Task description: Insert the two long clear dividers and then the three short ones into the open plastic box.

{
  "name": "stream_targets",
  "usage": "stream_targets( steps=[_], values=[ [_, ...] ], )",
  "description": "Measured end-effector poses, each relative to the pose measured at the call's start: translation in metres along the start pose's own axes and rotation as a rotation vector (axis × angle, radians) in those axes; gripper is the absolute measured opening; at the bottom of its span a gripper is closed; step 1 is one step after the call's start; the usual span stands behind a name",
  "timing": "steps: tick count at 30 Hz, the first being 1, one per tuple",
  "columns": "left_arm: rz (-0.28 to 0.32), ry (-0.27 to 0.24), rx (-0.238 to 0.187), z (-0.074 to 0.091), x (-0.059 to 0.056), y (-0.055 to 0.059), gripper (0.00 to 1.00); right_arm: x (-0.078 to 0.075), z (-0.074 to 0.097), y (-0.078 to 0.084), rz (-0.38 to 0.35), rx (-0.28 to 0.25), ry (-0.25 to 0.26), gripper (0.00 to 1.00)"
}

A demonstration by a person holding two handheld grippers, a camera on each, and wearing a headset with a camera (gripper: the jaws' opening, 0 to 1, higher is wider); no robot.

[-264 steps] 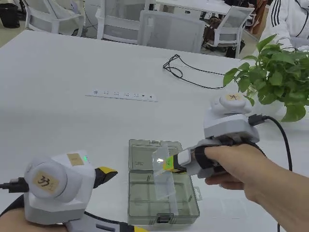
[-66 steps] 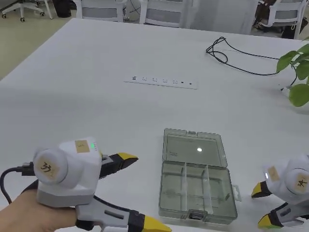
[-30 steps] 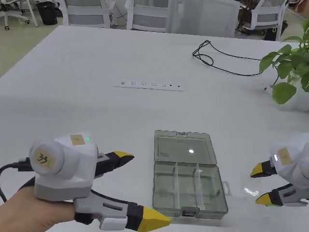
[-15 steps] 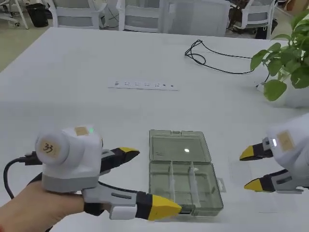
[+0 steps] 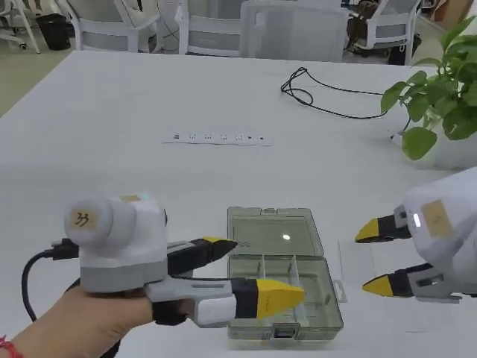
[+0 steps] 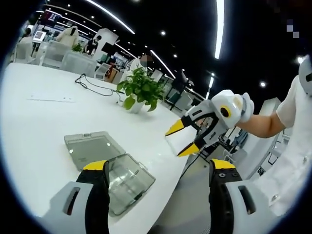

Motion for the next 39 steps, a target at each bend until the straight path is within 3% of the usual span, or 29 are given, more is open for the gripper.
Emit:
stream_targets(
  steps=[4, 7, 9, 19, 25, 33, 39],
  values=[
    [0.088, 0.030, -0.004, -0.007, -0.006, 0.000, 0.79, 0.002, 0.004, -0.008, 0.010, -0.006, 0.006, 0.33],
    [0.120, 0.045, -0.006, -0.010, -0.009, 0.000, 0.72, 0.002, 0.006, -0.014, 0.020, -0.003, 0.016, 0.33],
    [0.193, 0.054, -0.012, -0.013, -0.010, 0.000, 0.68, 0.002, 0.008, -0.018, 0.018, -0.007, 0.018, 0.33],
    [0.313, 0.089, 0.002, -0.022, -0.015, 0.003, 0.49, 0.004, 0.011, -0.035, 0.032, -0.012, 0.026, 0.33],
    [0.366, 0.110, 0.017, -0.030, -0.019, 0.006, 0.33, 0.005, 0.011, -0.043, 0.044, -0.018, 0.021, 0.33],
    [0.396, 0.135, 0.029, -0.039, -0.024, 0.007, 0.17, 0.007, 0.012, -0.048, 0.051, -0.013, 0.011, 0.33],
    [0.398, 0.145, 0.044, -0.043, -0.027, 0.008, 0.11, 0.008, 0.012, -0.051, 0.057, -0.010, 0.011, 0.33]
  ],
)
Point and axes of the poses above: the centre of the closed fingertips' face, and the gripper's own axes: z roughly backward along the fingers, x roughly to its left, y roughly out of its underside, the point moved 7 cm from there along z, roughly backward along the fingers, and after that the axes turned 4 degrees about z, right-handed, at the moved point
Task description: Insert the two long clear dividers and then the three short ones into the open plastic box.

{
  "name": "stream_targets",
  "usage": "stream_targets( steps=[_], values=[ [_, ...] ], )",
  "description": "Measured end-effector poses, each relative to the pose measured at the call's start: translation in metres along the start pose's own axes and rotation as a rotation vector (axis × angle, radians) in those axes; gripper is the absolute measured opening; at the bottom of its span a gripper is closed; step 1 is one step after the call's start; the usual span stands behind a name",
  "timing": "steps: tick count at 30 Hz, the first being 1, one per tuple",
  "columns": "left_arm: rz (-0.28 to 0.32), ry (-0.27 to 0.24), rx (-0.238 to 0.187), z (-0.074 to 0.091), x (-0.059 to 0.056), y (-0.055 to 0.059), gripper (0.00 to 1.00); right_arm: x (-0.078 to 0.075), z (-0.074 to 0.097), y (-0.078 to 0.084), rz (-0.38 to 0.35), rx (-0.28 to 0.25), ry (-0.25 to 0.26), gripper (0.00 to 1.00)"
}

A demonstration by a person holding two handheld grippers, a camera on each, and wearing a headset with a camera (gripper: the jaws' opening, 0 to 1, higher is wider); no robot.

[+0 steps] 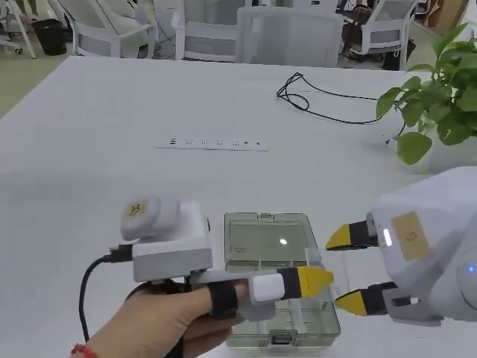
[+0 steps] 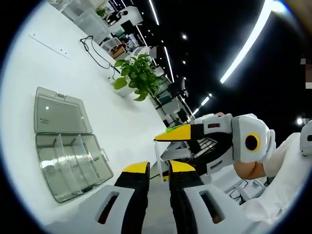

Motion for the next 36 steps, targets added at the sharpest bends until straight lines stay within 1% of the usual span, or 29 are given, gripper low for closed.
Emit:
stream_targets(
  steps=[2, 7, 9, 14, 17, 22, 27, 28, 30, 32, 33, 34, 36],
  values=[
    [0.005, 0.005, 0.002, -0.001, 0.000, 0.000, 0.10, 0.000, 0.000, -0.001, 0.001, 0.000, -0.002, 0.33],
    [0.003, 0.006, 0.009, -0.001, 0.001, 0.001, 0.02, 0.000, 0.000, -0.001, 0.003, 0.005, -0.005, 0.33],
    [0.005, 0.009, 0.010, -0.001, 0.001, 0.002, 0.00, 0.000, 0.000, 0.000, 0.003, 0.006, -0.006, 0.33],
    [0.002, 0.009, 0.011, -0.001, 0.002, 0.003, 0.00, 0.001, -0.001, 0.000, 0.010, 0.011, -0.007, 0.33],
    [0.011, 0.009, 0.011, -0.001, 0.002, 0.003, 0.00, 0.002, -0.001, 0.000, 0.013, 0.012, -0.007, 0.33],
    [0.018, 0.006, -0.002, -0.001, 0.003, 0.003, 0.00, 0.001, -0.002, -0.001, 0.025, 0.014, 0.001, 0.33],
    [0.028, 0.006, -0.013, 0.000, 0.003, 0.002, 0.00, 0.000, -0.001, -0.002, 0.028, 0.007, 0.008, 0.33],
    [0.017, 0.001, -0.012, 0.001, 0.005, 0.002, 0.00, 0.000, 0.000, -0.002, 0.024, 0.003, 0.009, 0.33],
    [0.026, 0.006, -0.014, 0.001, 0.004, 0.002, 0.00, -0.002, 0.002, -0.004, 0.002, -0.014, 0.014, 0.36],
    [-0.010, -0.001, -0.011, 0.002, 0.004, 0.002, 0.00, -0.003, 0.004, -0.004, -0.001, -0.025, 0.011, 0.36],
    [-0.013, -0.003, -0.009, 0.003, 0.004, 0.003, 0.00, -0.005, 0.006, -0.004, -0.015, -0.033, 0.016, 0.36],
    [-0.039, -0.006, -0.010, 0.003, 0.004, 0.003, 0.00, -0.005, 0.007, -0.004, -0.025, -0.040, 0.011, 0.36],
    [-0.123, -0.016, -0.004, 0.005, 0.004, 0.002, 0.00, -0.008, 0.010, -0.003, -0.044, -0.049, 0.007, 0.35]
  ],
)
Point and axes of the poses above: the centre of the closed fingertips' face, and the gripper's own axes: z roughly backward along the fingers, x roughly to its left, y roughly out of its underside, the point moved 7 cm from there along z, roughly backward along the fingers, and after that the axes turned 4 degrees about z, right-handed, at the moved point
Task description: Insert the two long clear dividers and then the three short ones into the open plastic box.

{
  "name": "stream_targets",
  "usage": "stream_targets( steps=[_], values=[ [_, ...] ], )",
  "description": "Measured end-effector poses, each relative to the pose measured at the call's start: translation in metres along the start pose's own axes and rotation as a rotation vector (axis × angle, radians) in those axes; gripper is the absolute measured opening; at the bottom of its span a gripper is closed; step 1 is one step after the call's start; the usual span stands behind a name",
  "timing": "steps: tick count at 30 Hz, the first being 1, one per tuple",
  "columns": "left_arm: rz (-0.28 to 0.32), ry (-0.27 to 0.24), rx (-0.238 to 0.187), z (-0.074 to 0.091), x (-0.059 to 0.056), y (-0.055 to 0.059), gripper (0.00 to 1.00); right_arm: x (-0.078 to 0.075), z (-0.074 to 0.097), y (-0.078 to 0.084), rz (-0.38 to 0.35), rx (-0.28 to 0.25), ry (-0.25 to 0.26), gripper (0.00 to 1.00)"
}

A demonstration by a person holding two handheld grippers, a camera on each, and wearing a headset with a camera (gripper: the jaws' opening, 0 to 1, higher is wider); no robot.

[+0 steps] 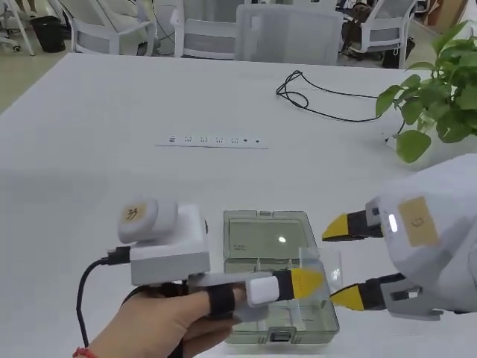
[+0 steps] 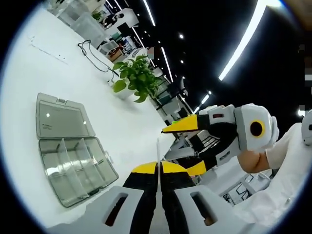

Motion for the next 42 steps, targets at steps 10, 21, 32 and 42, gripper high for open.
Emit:
stream_targets(
  steps=[10, 21, 32, 42],
  values=[
    [-0.301, 0.029, 0.058, 0.003, -0.011, 0.002, 0.00, -0.008, 0.013, -0.001, -0.148, -0.127, -0.125, 0.26],
    [-0.553, 0.116, 0.145, 0.007, -0.027, 0.007, 0.00, -0.008, 0.021, 0.002, -0.237, -0.215, -0.394, 0.16],
    [-0.640, 0.167, 0.180, 0.009, -0.034, 0.012, 0.00, 0.003, 0.014, -0.003, -0.243, -0.216, -0.503, 0.10],
    [-0.665, 0.179, 0.174, 0.010, -0.035, 0.013, 0.00, 0.008, 0.010, -0.004, -0.246, -0.216, -0.539, 0.05]
  ],
)
Point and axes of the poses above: the centre of the closed fingertips' face, and the gripper's own axes: z roughly backward along the fingers, x roughly to its left, y roughly out of its underside, the point moved 7 cm from there along z, roughly backward along the fingers, and after that the axes turned 4 degrees about z, right-handed, at the moved point
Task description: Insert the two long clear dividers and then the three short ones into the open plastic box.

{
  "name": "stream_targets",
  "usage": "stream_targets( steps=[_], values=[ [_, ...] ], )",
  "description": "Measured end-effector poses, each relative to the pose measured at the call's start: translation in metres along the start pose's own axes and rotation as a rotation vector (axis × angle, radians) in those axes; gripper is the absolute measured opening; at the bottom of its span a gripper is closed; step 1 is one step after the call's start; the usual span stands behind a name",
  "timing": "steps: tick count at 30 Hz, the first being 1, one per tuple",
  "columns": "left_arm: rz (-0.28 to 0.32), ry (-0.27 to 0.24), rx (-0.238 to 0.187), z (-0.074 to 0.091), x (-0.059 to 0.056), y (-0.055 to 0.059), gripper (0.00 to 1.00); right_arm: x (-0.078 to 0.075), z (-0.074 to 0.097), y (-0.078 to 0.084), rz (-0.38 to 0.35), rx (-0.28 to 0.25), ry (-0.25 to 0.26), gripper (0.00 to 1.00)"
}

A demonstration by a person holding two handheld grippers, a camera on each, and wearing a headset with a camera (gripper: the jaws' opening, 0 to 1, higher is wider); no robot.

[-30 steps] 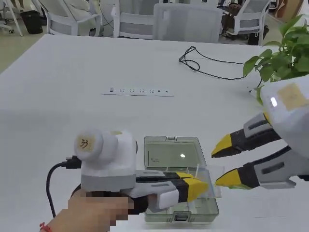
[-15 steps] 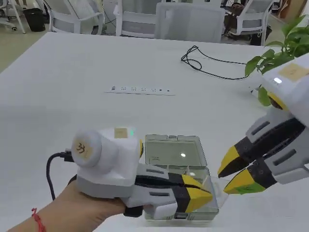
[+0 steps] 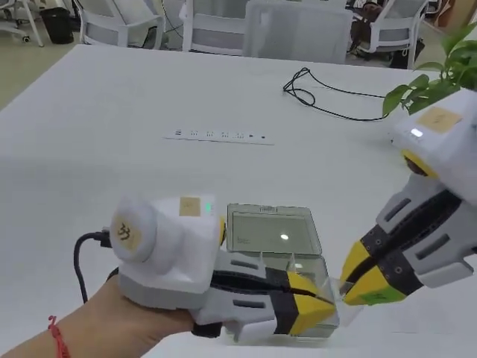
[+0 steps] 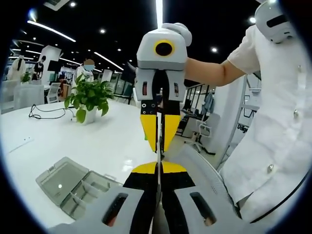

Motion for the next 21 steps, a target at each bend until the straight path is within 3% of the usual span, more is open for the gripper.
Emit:
stream_targets(
  steps=[21],
  values=[
    [-0.020, -0.012, 0.003, 0.0001, -0.0030, 0.0035, 0.00, 0.0024, -0.0031, 0.0003, -0.006, 0.007, 0.001, 0.03]
  ],
)
Point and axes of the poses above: the centre of the closed fingertips' face, and the gripper's own axes: z roughly backward along the fingers, x roughly to its left, y roughly out of its underside, the point moved 7 cm from there along z, roughly backward along the fingers, and after that the axes turned 4 degrees about z, right-handed, at the moved point
